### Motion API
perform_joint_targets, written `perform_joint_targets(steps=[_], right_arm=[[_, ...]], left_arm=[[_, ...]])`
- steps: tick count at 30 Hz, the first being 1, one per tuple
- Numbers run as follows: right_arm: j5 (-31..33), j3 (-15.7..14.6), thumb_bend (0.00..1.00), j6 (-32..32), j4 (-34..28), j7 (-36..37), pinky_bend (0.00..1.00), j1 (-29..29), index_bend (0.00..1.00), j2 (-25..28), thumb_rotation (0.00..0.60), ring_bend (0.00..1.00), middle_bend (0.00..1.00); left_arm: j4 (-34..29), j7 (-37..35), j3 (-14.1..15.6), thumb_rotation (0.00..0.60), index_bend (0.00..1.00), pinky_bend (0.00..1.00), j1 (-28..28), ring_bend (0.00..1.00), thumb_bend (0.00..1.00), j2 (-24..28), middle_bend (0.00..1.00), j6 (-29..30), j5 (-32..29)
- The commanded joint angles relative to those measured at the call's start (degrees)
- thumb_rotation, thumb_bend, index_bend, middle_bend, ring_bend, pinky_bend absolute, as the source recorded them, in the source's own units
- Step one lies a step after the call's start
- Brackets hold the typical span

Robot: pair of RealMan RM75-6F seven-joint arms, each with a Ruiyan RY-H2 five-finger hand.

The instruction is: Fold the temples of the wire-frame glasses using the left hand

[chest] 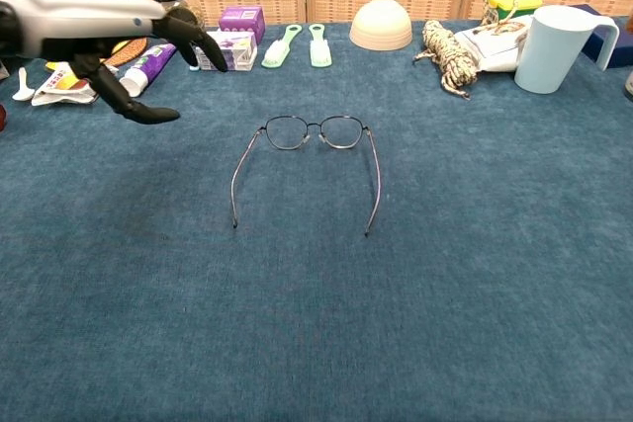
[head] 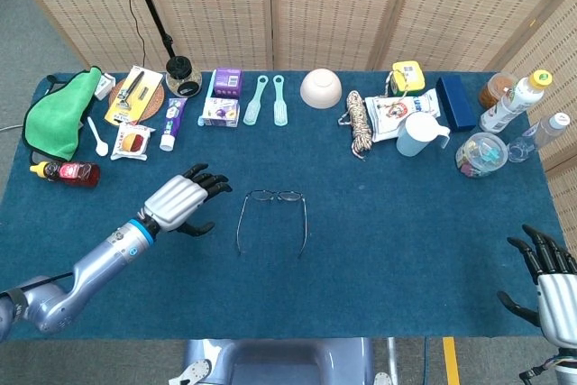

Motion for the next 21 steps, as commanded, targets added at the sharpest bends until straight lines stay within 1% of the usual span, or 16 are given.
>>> perform_joint_targets(steps=[1, 6, 10, 13, 17, 21], right_arm=[[0.14, 0.08, 0.0, 0.03, -0.06, 0.03, 0.22, -0.05, 0.22, 0.11, 0.6, 0.15, 0.12], [0.29, 0.11, 0.0, 0.14, 0.03, 0.04, 0.22, -0.23, 0.22, 0.15, 0.6, 0.15, 0.12], [0.71, 0.23, 0.0, 0.32, 0.14, 0.11, 0.22, -0.47, 0.22, 0.28, 0.6, 0.15, 0.12], [0.83, 0.32, 0.0, 0.63, 0.16, 0.18, 0.22, -0.67, 0.22, 0.44, 0.6, 0.15, 0.12], [0.97, 0.37, 0.0, 0.94, 0.29, 0.32, 0.22, -0.91, 0.22, 0.59, 0.6, 0.15, 0.12], [1.32, 0.36, 0.0, 1.47, 0.54, 1.24, 0.22, -1.43, 0.22, 0.82, 0.6, 0.15, 0.12]], left_arm=[[2.22, 3.43, -0.42, 0.486, 0.21, 0.05, -2.8, 0.18, 0.32, -3.26, 0.17, -1.94, -4.13], [4.6, 7.64, -0.62, 0.485, 0.21, 0.05, -5.66, 0.18, 0.32, -6.61, 0.17, -3.03, -11.9], [6.49, 11.65, -0.12, 0.485, 0.21, 0.05, -8.03, 0.18, 0.32, -9.38, 0.17, -2.61, -17.98], [7.06, 13.6, 0.25, 0.485, 0.22, 0.05, -9.32, 0.18, 0.32, -10.68, 0.17, -2.27, -21.33], [7.49, 15.13, 0.6, 0.485, 0.22, 0.05, -10.44, 0.18, 0.32, -11.8, 0.17, -1.9, -24.02], [8.31, 18.87, 1.76, 0.484, 0.22, 0.05, -12.33, 0.18, 0.32, -13.86, 0.17, -0.47, -27.3]])
